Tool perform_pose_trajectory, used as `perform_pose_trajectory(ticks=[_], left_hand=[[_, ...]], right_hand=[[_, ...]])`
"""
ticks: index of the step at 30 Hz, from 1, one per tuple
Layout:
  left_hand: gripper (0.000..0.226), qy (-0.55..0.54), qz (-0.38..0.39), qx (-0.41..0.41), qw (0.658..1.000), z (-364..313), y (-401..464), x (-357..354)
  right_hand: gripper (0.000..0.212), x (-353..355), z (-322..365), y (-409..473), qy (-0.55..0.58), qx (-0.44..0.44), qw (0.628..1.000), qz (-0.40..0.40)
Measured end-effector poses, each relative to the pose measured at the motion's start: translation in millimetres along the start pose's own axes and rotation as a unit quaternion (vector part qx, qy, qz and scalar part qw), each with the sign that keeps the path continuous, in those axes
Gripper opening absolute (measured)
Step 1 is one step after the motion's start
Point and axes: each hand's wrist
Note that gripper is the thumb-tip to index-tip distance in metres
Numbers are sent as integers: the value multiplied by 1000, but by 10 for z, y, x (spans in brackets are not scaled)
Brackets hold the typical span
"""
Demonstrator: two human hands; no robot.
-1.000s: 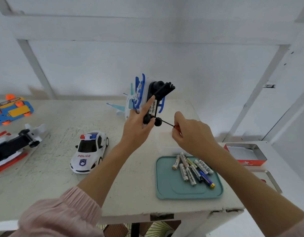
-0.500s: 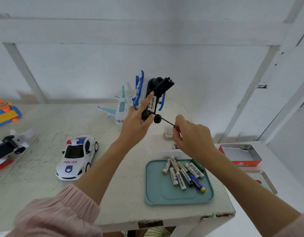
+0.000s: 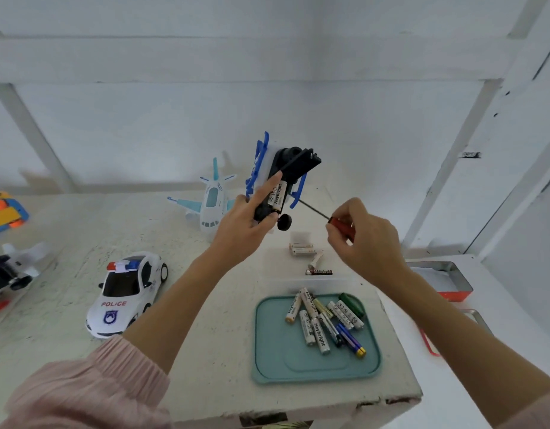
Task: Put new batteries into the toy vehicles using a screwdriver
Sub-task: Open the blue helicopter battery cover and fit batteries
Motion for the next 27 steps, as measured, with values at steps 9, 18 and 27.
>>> perform_pose_trajectory(ticks=[9, 18, 27], left_hand=[[58, 27, 30, -24, 999, 14, 33, 12], [60, 55, 58, -60, 995, 7, 97, -8], [61, 94, 91, -74, 989, 50, 171, -47]], right_hand=[[11, 124, -112, 388, -47, 20, 999, -4], [8, 186, -227, 536, -6, -3, 999, 48], [5, 239, -313, 558, 28, -56, 995, 79]])
Point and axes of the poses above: each hand's wrist, its own y-axis towards the middle knuckle, its own x-axis out of the back of the hand, z = x × y, and after that the axes turned 5 degrees about -z, right-handed
